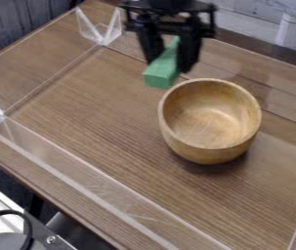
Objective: Put the green block in the brown bowl
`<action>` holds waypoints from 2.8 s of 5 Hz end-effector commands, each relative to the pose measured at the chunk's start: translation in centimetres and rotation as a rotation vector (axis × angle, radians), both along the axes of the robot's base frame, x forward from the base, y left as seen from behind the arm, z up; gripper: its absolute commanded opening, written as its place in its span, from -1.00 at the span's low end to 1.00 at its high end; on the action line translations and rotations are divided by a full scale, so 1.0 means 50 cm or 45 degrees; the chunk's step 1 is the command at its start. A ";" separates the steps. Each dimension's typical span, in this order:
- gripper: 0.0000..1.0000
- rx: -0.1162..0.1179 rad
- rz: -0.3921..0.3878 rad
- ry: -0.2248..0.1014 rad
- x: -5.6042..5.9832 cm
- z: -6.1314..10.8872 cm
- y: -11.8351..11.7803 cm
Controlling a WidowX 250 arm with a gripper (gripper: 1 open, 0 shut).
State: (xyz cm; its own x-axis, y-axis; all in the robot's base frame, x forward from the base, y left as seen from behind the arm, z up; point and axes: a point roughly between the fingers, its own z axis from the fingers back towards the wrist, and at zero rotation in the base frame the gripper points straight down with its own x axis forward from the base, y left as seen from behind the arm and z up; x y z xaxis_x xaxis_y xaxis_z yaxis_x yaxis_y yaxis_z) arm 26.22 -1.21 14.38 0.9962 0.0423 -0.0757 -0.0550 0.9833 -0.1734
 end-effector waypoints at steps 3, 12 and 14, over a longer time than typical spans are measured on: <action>-1.00 0.062 -0.049 -0.014 0.078 0.001 0.061; -1.00 0.035 -0.176 -0.077 0.043 -0.087 -0.071; -1.00 0.048 -0.178 -0.008 0.049 -0.117 -0.101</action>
